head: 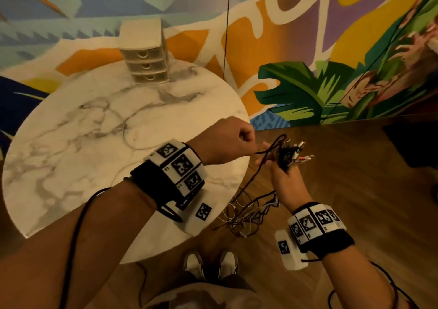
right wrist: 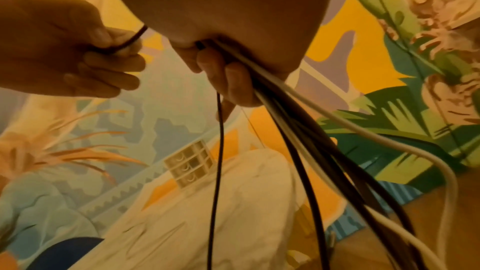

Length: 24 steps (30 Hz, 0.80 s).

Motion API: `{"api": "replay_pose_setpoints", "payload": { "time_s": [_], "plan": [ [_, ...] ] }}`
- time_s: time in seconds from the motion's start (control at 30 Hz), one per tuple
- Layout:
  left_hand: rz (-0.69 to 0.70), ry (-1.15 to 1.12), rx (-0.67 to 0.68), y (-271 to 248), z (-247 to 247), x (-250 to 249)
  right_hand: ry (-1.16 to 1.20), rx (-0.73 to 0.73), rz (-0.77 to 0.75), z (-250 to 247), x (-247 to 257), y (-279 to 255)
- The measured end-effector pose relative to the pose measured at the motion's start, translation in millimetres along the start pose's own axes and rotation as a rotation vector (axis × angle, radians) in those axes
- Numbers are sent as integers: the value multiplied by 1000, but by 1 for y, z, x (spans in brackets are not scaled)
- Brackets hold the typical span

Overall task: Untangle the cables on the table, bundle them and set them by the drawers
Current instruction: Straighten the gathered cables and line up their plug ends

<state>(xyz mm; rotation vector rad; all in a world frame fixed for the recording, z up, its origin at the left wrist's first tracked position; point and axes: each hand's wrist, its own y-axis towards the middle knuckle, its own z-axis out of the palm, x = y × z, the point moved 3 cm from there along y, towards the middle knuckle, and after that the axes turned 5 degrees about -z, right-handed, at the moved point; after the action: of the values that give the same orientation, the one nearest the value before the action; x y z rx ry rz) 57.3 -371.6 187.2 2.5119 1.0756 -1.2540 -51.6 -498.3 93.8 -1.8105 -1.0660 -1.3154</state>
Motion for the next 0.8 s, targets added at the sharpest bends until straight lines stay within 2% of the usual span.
{"api": "replay_pose_setpoints", "payload": {
  "time_s": [0.1,0.17,0.27,0.33,0.4,0.47,0.57,0.7,0.8],
  "plan": [
    [-8,117,-60,3,-14,-5,93,-161,66,-21,-16,-5],
    [21,203,-28,2,-14,-8,149,-223,35,-25,-18,-6],
    [146,199,72,-1,5,-19,227,-103,1,-9,3,-5],
    [178,114,35,0,13,-24,235,44,-61,8,20,-7],
    [117,-30,-30,2,14,-22,238,145,-84,18,30,-9],
    [69,-82,-42,2,14,-19,253,181,-73,23,34,-10],
    [85,-25,-2,-1,16,-16,255,212,-85,27,41,-7],
    [141,5,44,-4,12,-17,115,225,-37,27,44,1],
    [206,110,64,-4,9,-17,-8,215,5,27,41,6]
  ]
}}
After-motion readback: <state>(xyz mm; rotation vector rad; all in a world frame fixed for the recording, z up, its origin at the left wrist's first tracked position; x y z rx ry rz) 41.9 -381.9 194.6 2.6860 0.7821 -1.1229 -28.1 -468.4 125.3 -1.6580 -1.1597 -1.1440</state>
